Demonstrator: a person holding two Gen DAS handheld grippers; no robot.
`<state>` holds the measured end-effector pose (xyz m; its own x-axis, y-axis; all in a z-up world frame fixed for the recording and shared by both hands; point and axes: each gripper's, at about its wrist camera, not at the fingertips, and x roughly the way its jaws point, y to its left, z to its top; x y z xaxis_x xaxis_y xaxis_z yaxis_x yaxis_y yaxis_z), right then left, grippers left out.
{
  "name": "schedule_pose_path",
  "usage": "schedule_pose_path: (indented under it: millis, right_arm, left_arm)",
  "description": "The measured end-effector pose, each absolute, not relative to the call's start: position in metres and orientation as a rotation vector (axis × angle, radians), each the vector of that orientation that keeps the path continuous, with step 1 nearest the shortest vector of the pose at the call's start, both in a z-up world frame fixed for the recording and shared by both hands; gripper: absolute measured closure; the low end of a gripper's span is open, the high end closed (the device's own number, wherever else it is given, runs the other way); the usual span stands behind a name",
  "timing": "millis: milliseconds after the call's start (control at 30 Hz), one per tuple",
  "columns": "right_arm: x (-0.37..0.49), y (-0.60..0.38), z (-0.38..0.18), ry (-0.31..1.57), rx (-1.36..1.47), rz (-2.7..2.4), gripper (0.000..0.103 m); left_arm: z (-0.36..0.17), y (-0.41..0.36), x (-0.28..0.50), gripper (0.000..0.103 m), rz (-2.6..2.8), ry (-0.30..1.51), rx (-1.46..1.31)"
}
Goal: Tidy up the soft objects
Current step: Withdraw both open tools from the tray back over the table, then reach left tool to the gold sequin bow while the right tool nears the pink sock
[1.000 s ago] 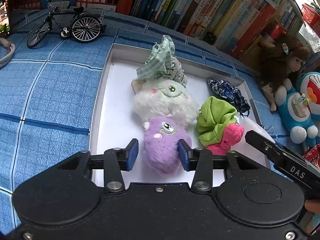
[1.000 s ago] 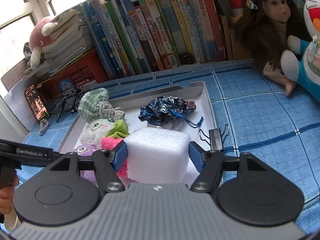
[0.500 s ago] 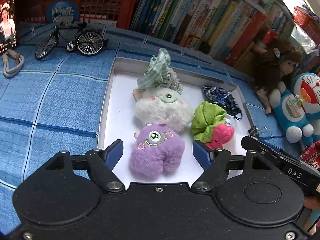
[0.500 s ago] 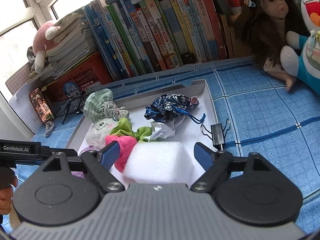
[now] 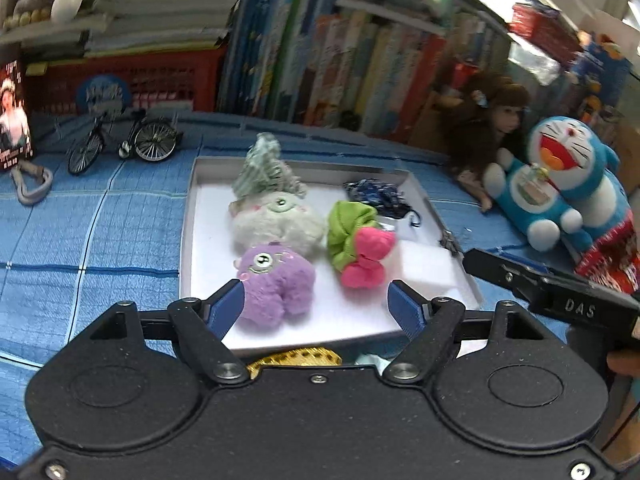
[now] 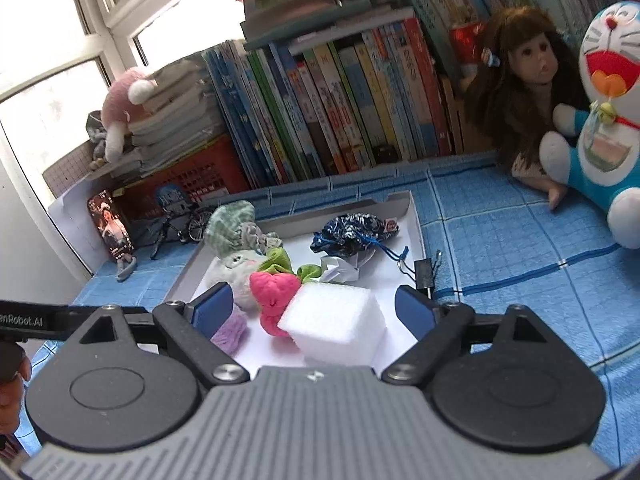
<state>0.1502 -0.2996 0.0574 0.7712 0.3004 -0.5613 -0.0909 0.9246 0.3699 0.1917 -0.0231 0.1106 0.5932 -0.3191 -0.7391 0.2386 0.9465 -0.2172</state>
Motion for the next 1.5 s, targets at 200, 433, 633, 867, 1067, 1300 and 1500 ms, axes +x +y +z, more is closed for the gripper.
schedule_pose_path:
  millis: [200,433,633,867,1067,1300,1500]
  right_arm:
    - [0.124,-0.303,0.072,0.598,0.357,0.234,0.008]
    - [0.099,-0.309,0.077,0.56,0.378,0.253,0.005]
    - [0.083,-0.316,0.073,0.548,0.393,0.244,0.004]
    - [0.074,-0.322,0.06,0.569,0.428,0.235,0.004]
    - [0.07,-0.327,0.05,0.586,0.453,0.224,0.004]
    - [0.066,-0.332,0.037,0.599,0.49,0.179,0.004]
    - [0.064,-0.337,0.025,0.609,0.523,0.135,0.004]
  left_arm:
    - [0.124,-0.029,0.153,0.023,-0.378,0.802,-0.065]
    - [0.131,-0.035,0.104,0.018,-0.43,0.699,-0.015]
    - [0.126,-0.032,0.073,0.017,-0.439,0.661,-0.038]
    - [0.116,-0.032,0.044,0.015,-0.411,0.591,-0.019]
    - [0.101,-0.033,0.029,0.015,-0.385,0.575,0.02]
    - [0.084,-0.033,0.017,0.023,-0.366,0.579,0.055]
    - [0.075,-0.033,0.008,0.034,-0.363,0.572,0.101]
